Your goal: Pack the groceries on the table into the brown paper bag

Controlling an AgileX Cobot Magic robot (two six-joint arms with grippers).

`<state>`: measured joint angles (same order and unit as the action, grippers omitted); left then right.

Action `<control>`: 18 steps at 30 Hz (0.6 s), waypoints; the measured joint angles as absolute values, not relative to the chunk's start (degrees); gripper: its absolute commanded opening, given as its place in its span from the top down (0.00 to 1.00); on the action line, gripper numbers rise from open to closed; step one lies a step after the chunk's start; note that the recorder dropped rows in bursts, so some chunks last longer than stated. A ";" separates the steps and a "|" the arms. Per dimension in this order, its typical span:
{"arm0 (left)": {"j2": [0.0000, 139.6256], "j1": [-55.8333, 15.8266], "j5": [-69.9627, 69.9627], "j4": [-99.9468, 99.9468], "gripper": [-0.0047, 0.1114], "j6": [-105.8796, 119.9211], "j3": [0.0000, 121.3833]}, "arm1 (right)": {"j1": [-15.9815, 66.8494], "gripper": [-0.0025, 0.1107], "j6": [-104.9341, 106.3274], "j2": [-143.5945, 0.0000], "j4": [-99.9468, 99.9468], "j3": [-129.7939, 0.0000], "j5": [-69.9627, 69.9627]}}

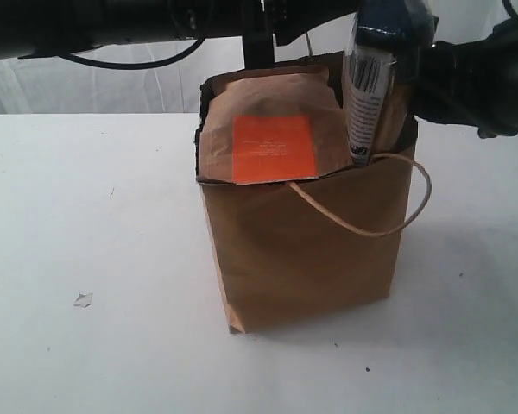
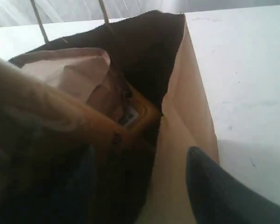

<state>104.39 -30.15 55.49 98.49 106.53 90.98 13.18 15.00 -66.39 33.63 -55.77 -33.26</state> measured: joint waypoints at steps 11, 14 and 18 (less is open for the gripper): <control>98.23 -30.05 56.10 94.82 0.71 101.35 90.98 | 13.18 0.91 15.59 -71.25 32.64 -56.03 -33.05; 92.61 -29.93 52.42 87.19 0.71 96.24 90.98 | 13.18 0.95 15.70 -71.25 32.30 -56.03 -32.24; 86.45 -26.62 52.65 81.57 0.71 90.59 90.98 | 13.18 0.96 15.68 -71.25 30.22 -56.03 -31.91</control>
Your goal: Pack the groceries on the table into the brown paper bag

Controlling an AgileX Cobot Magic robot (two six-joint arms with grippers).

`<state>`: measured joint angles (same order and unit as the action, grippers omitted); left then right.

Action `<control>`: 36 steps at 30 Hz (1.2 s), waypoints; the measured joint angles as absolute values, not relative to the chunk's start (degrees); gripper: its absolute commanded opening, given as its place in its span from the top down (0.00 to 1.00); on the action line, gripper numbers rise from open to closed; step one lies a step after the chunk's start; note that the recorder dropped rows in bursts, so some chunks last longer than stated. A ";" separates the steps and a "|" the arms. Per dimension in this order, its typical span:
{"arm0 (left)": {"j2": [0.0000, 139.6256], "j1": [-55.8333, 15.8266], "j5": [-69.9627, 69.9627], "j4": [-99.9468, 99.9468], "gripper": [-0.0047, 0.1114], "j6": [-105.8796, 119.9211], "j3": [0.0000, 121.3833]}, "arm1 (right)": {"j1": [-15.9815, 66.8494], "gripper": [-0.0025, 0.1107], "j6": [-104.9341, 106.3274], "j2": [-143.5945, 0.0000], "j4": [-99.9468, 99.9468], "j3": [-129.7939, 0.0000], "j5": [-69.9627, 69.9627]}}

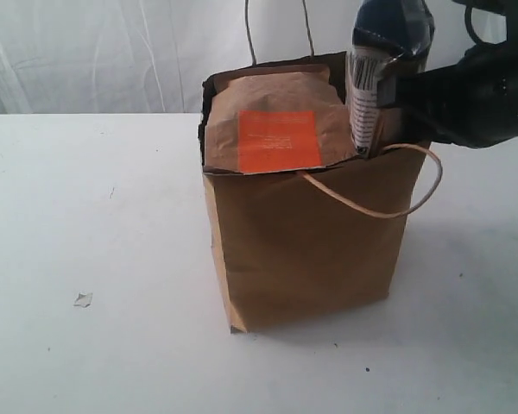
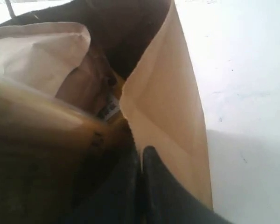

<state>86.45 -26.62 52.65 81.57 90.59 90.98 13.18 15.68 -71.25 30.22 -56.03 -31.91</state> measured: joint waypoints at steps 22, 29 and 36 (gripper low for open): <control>79.00 -22.63 51.71 76.50 0.71 84.65 85.95 | 13.18 0.54 15.42 -68.80 25.43 -59.23 -35.83; 79.00 -22.63 51.26 76.50 0.71 84.52 85.91 | 13.18 0.54 15.42 -67.63 24.47 -59.23 -35.83; 79.00 -22.63 50.57 76.90 0.71 84.52 85.82 | 13.18 0.54 12.89 -67.36 21.21 -59.87 -35.32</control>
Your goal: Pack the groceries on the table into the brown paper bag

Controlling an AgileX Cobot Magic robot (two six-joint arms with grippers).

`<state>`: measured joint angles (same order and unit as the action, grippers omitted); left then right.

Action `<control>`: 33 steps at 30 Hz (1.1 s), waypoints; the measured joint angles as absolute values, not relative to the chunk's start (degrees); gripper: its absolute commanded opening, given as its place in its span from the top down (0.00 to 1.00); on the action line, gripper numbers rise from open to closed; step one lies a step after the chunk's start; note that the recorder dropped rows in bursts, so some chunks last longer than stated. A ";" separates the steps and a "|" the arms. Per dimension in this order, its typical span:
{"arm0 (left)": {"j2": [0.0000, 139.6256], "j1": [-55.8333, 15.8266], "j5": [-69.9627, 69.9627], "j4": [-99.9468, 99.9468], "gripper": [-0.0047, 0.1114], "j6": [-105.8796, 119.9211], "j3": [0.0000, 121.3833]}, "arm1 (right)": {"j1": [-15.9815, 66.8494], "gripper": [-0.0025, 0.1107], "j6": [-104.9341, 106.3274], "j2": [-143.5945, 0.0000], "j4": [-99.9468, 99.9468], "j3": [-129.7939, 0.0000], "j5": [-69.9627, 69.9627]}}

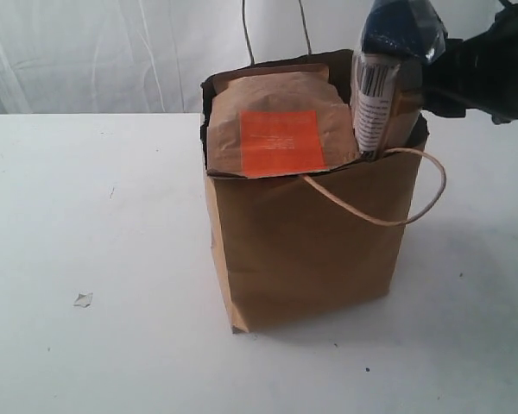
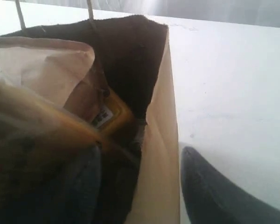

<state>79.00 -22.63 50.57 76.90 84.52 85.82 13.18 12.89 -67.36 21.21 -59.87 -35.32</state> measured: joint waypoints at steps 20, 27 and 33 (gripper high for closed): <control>79.00 -22.63 50.21 77.43 0.71 84.52 85.82 | 13.18 0.54 8.57 -67.36 13.53 -63.90 -38.66; 79.00 -22.63 50.21 77.43 0.71 84.52 85.82 | 13.18 0.54 6.74 -67.23 10.13 -64.79 -39.05; 79.00 -22.63 50.21 77.72 0.71 84.52 85.82 | 13.18 0.54 6.63 -67.23 9.64 -65.81 -39.50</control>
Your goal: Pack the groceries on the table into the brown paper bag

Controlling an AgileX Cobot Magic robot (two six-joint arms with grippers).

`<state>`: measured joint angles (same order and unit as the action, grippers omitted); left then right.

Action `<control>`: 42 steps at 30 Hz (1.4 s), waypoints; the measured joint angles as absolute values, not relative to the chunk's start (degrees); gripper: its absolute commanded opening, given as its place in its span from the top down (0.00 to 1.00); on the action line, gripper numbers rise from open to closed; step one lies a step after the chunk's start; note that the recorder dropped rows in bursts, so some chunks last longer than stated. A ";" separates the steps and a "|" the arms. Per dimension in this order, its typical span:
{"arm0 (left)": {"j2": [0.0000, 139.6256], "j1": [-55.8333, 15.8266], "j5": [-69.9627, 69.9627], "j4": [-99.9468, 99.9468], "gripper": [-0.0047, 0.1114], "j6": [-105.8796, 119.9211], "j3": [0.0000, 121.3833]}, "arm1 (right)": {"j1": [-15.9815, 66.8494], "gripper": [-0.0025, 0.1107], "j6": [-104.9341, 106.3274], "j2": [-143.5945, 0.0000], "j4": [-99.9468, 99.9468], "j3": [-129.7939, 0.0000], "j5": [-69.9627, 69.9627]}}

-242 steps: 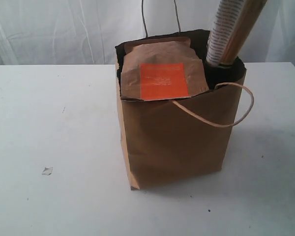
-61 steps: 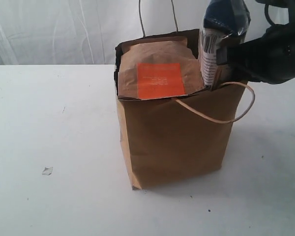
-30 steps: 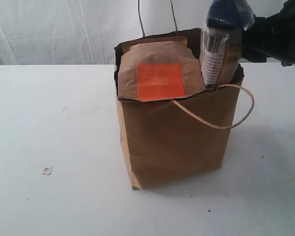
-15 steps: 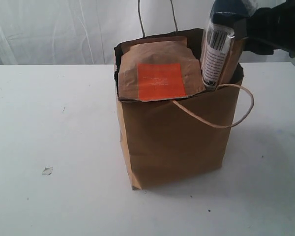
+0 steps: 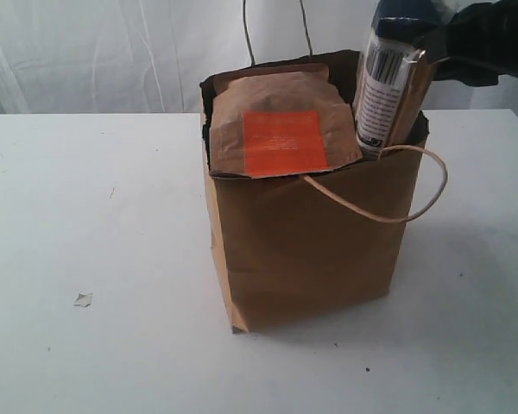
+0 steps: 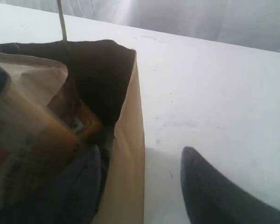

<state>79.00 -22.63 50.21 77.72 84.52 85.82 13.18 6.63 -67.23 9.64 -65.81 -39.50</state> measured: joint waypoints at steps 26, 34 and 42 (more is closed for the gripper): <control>79.00 -22.63 50.21 77.78 0.71 84.62 85.82 | 13.18 0.55 6.52 -65.40 6.33 -70.83 -42.18; 79.00 -22.63 49.19 77.86 0.71 84.62 85.82 | 13.18 0.55 6.52 -65.40 6.10 -70.83 -43.18; 79.00 -22.63 48.91 77.86 0.71 84.62 85.82 | 13.18 0.55 6.52 -65.40 6.10 -70.83 -43.49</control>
